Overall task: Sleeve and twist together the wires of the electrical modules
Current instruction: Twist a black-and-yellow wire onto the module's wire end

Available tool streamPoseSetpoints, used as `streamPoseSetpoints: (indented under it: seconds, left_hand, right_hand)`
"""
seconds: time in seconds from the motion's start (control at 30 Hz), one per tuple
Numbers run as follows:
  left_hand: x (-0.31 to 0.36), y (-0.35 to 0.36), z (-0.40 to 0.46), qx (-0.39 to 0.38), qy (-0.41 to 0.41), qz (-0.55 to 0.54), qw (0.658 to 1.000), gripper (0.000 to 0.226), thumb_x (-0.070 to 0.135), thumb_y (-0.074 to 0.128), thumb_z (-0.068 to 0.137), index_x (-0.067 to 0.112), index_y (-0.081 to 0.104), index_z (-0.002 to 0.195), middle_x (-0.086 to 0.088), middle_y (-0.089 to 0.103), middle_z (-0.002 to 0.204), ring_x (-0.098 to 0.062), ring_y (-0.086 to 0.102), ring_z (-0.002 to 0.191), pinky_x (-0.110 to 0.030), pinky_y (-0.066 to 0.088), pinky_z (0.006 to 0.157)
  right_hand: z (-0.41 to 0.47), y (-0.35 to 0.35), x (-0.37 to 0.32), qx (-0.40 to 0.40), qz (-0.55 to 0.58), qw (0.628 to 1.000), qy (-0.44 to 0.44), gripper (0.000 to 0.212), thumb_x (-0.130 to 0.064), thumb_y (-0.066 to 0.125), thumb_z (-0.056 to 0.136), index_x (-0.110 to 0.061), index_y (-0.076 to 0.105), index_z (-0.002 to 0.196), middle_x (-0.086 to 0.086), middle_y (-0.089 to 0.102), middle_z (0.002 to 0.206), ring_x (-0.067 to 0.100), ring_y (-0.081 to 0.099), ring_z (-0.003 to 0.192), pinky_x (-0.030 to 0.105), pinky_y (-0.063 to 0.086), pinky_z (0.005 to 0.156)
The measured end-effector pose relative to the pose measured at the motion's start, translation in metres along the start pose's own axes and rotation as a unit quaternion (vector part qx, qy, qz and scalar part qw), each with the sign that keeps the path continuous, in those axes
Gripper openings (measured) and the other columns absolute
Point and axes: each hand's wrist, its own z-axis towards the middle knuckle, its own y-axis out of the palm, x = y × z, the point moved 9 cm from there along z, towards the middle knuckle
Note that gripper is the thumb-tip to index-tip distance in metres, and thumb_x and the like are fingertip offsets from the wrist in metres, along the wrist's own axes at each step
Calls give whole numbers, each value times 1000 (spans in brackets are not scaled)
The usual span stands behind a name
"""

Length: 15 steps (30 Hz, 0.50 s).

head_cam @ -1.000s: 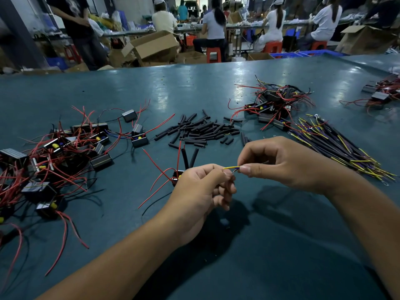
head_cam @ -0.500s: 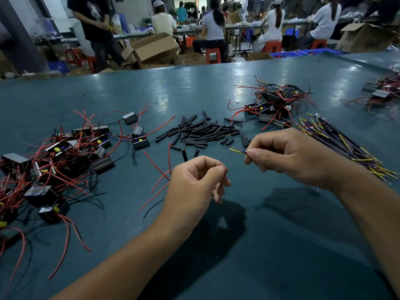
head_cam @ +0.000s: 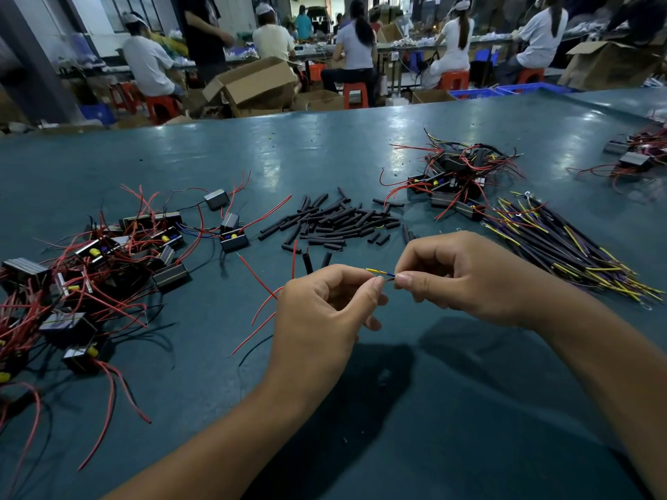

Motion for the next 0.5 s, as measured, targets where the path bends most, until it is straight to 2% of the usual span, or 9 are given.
streamPoseSetpoints:
  seconds: [0.07, 0.2, 0.4, 0.5]
  left_hand:
    - [-4, 2, 0, -6, -19, -9, 1000, 11, 15, 69, 94, 15, 73, 84, -2, 75, 73, -17, 69, 57, -23, 47, 46]
    - [-22, 6, 1, -17, -108, -103, 989, 13, 12, 65, 96, 5, 68, 85, -5, 71, 68, -14, 65, 56, -22, 44, 43]
    - [-35, 15, 0, -31, -198, -204, 958, 14, 12, 64, 95, 6, 66, 83, -2, 63, 63, -10, 58, 51, -21, 42, 38]
    - [-31, 10, 1, -15, -176, -187, 966, 15, 12, 63, 96, 7, 66, 82, -3, 63, 64, -12, 57, 50, -22, 42, 38]
  right_hand:
    - [0, 1, 0, 3, 5, 1000, -2, 11, -22, 64, 94, -17, 66, 84, -4, 63, 65, 5, 51, 52, 15, 39, 50]
    - [2, 1, -3, 22, 10, 999, -20, 10, -20, 64, 94, -17, 65, 85, -9, 61, 66, 0, 49, 54, 10, 36, 53]
    - [2, -1, -8, 35, -5, 998, -47, 6, -19, 68, 92, -18, 66, 86, -11, 60, 71, 2, 51, 63, 14, 40, 60]
    - [2, -2, -9, 46, -19, 997, -57, 5, -20, 69, 92, -20, 66, 87, -6, 64, 76, 14, 58, 68, 25, 47, 61]
